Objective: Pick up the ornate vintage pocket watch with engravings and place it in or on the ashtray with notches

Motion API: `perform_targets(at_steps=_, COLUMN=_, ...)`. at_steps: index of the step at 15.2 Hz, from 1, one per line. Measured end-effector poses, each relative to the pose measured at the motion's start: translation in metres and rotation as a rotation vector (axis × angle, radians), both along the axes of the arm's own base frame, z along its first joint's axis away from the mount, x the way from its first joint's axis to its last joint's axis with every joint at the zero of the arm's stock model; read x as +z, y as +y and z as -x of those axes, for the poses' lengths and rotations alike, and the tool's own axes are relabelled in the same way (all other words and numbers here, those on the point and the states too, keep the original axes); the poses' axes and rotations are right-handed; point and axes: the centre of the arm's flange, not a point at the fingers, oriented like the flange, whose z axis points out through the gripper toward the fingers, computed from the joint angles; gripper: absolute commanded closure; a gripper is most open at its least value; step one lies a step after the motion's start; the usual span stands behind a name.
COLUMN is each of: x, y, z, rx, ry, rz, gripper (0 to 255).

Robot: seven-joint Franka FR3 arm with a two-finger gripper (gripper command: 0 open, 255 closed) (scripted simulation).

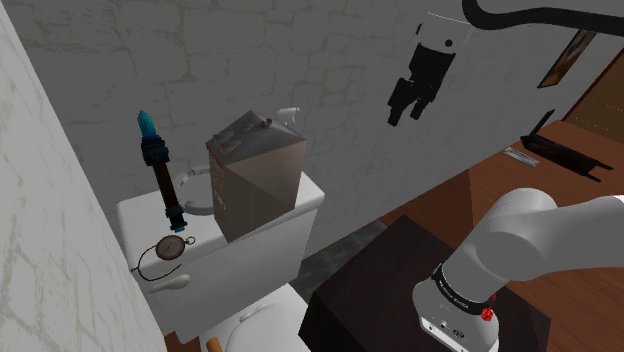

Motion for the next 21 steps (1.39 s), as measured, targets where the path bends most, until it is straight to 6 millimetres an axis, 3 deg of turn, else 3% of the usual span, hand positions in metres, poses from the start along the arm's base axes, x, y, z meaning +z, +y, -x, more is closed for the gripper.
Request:
perform_targets(at_steps=4, x=-0.011, y=0.022, z=-0.006, rx=0.006, ry=-0.01, rz=0.0, gripper=0)
perform_targets(at_steps=21, x=-0.113, y=0.209, z=-0.063, rx=0.051, ry=-0.094, rz=0.0, gripper=0)
